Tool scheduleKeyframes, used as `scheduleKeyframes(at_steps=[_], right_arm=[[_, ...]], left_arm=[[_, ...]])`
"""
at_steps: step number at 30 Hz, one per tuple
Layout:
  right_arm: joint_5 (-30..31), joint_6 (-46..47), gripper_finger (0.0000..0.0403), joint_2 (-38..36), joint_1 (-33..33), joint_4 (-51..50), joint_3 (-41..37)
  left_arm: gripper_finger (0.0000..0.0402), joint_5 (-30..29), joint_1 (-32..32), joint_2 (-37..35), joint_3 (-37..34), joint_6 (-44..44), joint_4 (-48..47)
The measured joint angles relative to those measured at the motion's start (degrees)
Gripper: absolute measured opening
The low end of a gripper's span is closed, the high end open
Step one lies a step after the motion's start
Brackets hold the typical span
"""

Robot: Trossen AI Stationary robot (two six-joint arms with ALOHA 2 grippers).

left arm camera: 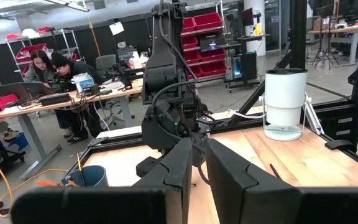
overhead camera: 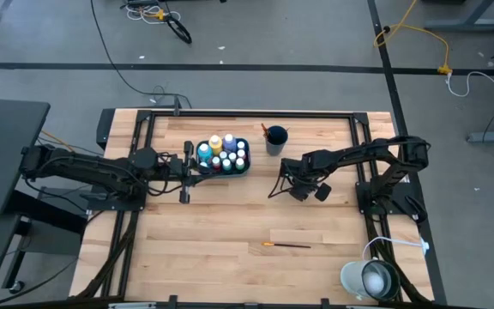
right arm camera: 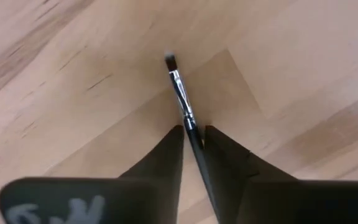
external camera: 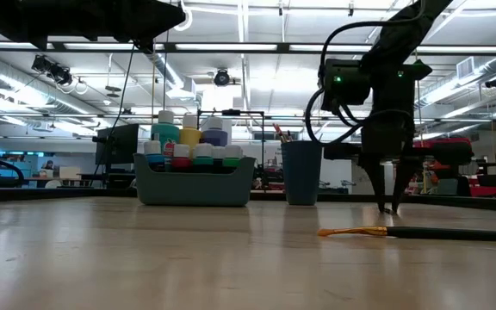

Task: Pick & Place Paint Supplies
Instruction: Put the silver paint brush into the blue cup

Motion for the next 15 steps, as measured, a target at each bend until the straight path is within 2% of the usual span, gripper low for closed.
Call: scheduleKeyframes(at_steps=[5,15], right_arm=[[0.08,-0.18,0.0040,0.04,0.73,0.55,-0.02],[-1.09,4.42,0.0039,0.04,2.16,1.25,-0.07]], left_arm=[[0.0055,0.00,-0.01,0.00,0.00,-0.02,0.00],[0.0055,0.02,0.00,0.00,0.00,-0.04,0.00]])
